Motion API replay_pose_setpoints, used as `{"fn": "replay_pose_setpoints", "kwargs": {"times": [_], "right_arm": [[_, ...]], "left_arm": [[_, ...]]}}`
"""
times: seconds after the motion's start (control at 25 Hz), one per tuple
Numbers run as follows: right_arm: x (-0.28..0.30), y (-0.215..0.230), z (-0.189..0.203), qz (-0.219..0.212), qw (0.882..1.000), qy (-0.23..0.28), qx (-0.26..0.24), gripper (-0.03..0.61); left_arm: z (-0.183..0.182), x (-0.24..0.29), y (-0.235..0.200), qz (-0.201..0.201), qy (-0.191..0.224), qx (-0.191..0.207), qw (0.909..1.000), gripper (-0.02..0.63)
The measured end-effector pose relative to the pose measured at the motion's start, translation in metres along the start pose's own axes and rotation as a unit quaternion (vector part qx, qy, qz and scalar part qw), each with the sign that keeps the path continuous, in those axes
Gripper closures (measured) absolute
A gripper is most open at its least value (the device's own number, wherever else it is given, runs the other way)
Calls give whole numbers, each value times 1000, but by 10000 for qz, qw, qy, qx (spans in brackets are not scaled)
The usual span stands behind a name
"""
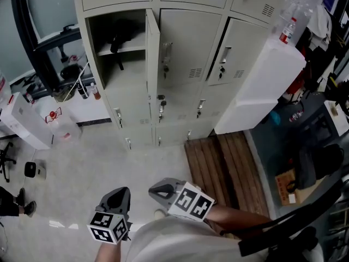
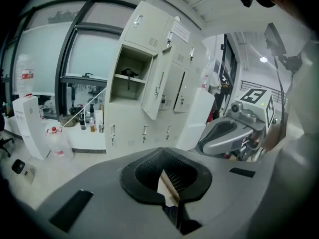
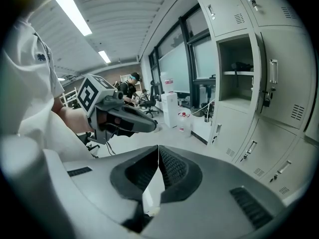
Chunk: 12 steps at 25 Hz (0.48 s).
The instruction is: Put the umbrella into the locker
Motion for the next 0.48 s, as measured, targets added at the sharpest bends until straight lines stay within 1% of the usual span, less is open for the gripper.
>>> {"fn": "replay_pose_setpoints", "kwargs": {"times": [0.2, 0.48], "right_arm": [[-1, 0, 2, 4, 10000, -12, -34, 561], [-2, 3, 2, 22, 10000, -14, -43, 562]], "left_arm": [[4, 8, 7, 132, -108, 40, 9998, 603], [8, 16, 7, 152, -164, 46, 9997, 603]]}}
Point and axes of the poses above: the fingertips, and each gripper's own axes: x forward along the fingers, y to its right, z out of its underside, the point moved 2 cm from there along -x, backward along the fingers, and after that the axes turned 11 degrees about -y, right-handed, at the moved point
